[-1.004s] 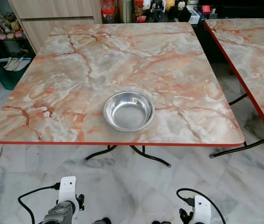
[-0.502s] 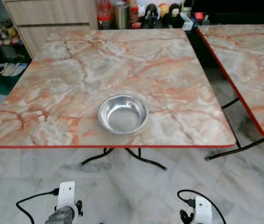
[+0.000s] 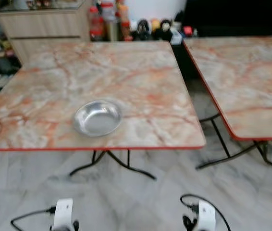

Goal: Setting the table

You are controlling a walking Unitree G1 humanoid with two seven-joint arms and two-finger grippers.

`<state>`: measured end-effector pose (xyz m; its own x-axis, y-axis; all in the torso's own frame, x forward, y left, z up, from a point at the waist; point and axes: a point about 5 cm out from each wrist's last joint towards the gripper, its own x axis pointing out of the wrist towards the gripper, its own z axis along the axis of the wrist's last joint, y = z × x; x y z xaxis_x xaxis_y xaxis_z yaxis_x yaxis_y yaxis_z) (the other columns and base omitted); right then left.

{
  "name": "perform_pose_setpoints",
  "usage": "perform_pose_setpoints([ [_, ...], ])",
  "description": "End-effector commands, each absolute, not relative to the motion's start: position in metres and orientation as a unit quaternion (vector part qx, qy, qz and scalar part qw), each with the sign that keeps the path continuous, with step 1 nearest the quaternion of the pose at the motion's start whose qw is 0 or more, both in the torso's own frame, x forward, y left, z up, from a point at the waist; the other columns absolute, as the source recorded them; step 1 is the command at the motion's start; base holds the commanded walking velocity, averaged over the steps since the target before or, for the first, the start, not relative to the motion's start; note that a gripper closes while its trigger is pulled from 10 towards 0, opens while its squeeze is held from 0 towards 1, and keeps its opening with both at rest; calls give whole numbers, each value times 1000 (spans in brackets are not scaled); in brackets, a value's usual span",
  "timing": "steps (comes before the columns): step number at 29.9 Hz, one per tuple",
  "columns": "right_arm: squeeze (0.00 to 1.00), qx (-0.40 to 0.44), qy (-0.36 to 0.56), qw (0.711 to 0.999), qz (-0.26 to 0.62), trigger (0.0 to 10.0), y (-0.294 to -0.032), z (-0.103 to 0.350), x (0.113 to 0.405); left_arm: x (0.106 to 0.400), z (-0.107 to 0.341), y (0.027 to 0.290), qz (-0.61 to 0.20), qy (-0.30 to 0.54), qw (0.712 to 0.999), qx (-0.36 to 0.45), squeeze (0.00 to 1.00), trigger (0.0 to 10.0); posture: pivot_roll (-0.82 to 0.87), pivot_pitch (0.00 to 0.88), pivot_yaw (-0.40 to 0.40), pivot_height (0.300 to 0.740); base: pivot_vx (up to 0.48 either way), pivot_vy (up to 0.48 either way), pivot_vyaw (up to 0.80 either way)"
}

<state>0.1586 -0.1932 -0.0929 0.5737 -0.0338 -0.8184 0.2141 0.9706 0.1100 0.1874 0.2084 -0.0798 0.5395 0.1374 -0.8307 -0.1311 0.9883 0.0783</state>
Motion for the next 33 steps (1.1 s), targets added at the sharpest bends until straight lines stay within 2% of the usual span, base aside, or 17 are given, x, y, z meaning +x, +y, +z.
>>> perform_pose_setpoints([
  [1,0,101,451,885,-64,10000,-188,-92,163,181,-81,218,85,483,872,12,0,10000,-70,39,10,740,0,-398,0],
  [7,0,103,449,886,-62,10000,-188,-91,163,179,-83,216,73,487,870,16,0,10000,-70,34,12,740,259,-392,364],
  [15,0,99,450,886,-58,10000,-187,-92,163,177,-84,213,68,492,868,19,0,10000,-75,32,16,740,273,-390,0],
  [22,0,99,447,888,-55,10000,-184,-91,165,177,-84,214,66,495,866,22,0,10000,-72,68,20,740,321,-353,641],
  [28,0,108,445,887,-65,10000,-184,-91,166,173,-85,218,64,496,866,21,0,10000,-67,100,19,740,302,-371,0],
  [33,0,110,442,888,-69,10000,-185,-89,169,171,-85,223,59,496,866,24,0,10000,-64,120,18,740,0,-426,0],
])
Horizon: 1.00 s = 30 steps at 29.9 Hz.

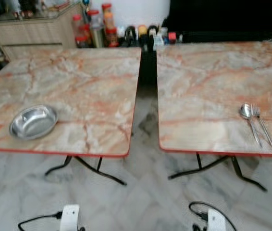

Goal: Setting the table

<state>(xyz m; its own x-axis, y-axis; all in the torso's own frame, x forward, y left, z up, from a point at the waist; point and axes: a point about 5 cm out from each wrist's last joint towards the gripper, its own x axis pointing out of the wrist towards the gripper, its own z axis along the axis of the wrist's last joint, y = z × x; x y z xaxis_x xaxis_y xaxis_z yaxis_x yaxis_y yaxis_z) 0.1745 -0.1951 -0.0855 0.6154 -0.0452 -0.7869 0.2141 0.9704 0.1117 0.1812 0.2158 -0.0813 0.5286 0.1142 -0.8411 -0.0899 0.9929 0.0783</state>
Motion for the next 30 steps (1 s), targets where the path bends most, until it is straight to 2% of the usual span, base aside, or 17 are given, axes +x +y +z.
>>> perform_pose_setpoints([
  [1,0,110,441,888,-69,10000,-186,-89,170,171,-85,223,58,496,866,25,0,10000,-64,125,17,740,0,-442,0],
  [12,0,111,436,890,-75,10000,-189,-87,175,180,-83,215,54,489,871,16,0,10000,-62,141,14,740,0,-467,0],
  [16,0,113,440,887,-78,10000,-190,-87,175,181,-82,213,53,488,871,15,0,10000,-61,147,10,740,0,0,-566],
  [25,0,110,437,889,-78,10000,-191,-86,176,182,-82,211,50,489,870,18,0,10000,-66,162,8,740,0,0,0],
  [30,0,112,438,889,-76,10000,-190,-86,175,179,-84,211,49,492,869,19,0,10000,-65,165,8,740,0,-472,0],
])
